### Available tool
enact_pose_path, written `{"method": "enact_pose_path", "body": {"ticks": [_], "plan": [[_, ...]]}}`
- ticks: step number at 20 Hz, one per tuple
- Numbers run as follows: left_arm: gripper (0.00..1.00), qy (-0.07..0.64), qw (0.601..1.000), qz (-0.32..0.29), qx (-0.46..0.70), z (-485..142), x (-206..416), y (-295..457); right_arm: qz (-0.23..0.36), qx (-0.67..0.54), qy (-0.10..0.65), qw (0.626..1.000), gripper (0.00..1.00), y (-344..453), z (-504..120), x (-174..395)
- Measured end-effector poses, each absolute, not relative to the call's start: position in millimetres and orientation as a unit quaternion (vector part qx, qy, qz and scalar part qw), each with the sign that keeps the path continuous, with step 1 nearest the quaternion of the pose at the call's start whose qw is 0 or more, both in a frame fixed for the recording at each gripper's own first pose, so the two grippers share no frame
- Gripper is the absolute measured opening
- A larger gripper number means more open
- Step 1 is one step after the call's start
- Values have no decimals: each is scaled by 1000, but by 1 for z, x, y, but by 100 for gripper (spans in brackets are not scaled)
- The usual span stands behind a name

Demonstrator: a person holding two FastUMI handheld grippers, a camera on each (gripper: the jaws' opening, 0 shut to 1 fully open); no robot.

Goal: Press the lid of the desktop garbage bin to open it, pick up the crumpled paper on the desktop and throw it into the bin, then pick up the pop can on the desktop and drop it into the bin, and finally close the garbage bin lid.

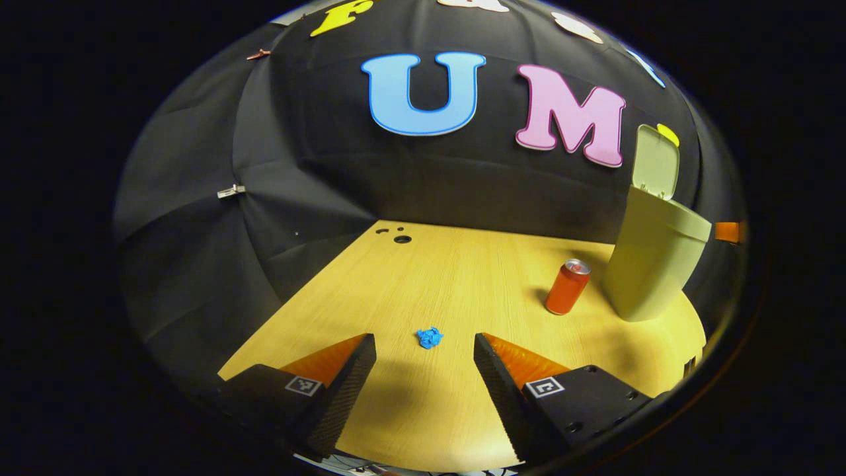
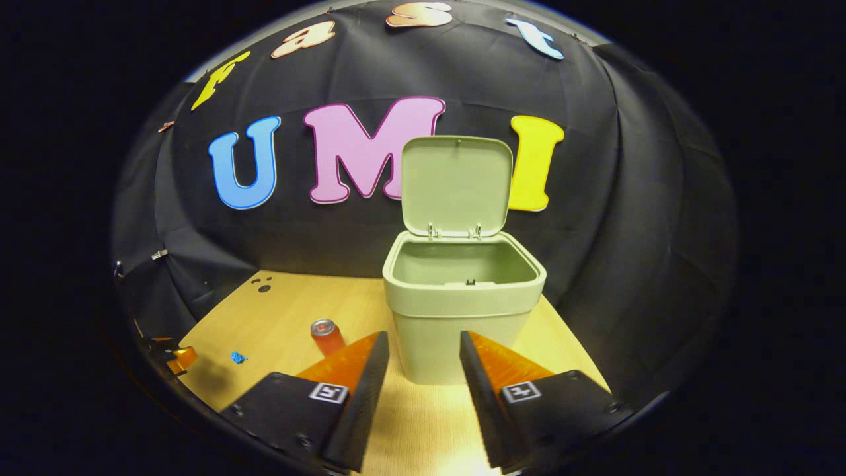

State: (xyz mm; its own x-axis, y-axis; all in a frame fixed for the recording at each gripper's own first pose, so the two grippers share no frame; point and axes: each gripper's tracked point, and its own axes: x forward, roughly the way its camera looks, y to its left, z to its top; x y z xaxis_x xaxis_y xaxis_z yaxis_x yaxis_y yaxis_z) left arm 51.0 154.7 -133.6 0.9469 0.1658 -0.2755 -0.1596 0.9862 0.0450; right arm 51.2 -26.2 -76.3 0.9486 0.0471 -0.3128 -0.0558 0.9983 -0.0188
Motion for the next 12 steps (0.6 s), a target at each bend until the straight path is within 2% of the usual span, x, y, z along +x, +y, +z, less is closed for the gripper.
{"method": "enact_pose_path", "body": {"ticks": [3,4,12], "plan": [[96,168,982,80,4,-154,81,152,18,-6,176,984,95,-33,-90,54],[96,178,981,80,-3,-160,91,152,13,-3,178,984,99,-35,-93,54],[95,244,964,107,-19,-212,152,177,-12,0,219,976,99,-59,-120,48]]}}
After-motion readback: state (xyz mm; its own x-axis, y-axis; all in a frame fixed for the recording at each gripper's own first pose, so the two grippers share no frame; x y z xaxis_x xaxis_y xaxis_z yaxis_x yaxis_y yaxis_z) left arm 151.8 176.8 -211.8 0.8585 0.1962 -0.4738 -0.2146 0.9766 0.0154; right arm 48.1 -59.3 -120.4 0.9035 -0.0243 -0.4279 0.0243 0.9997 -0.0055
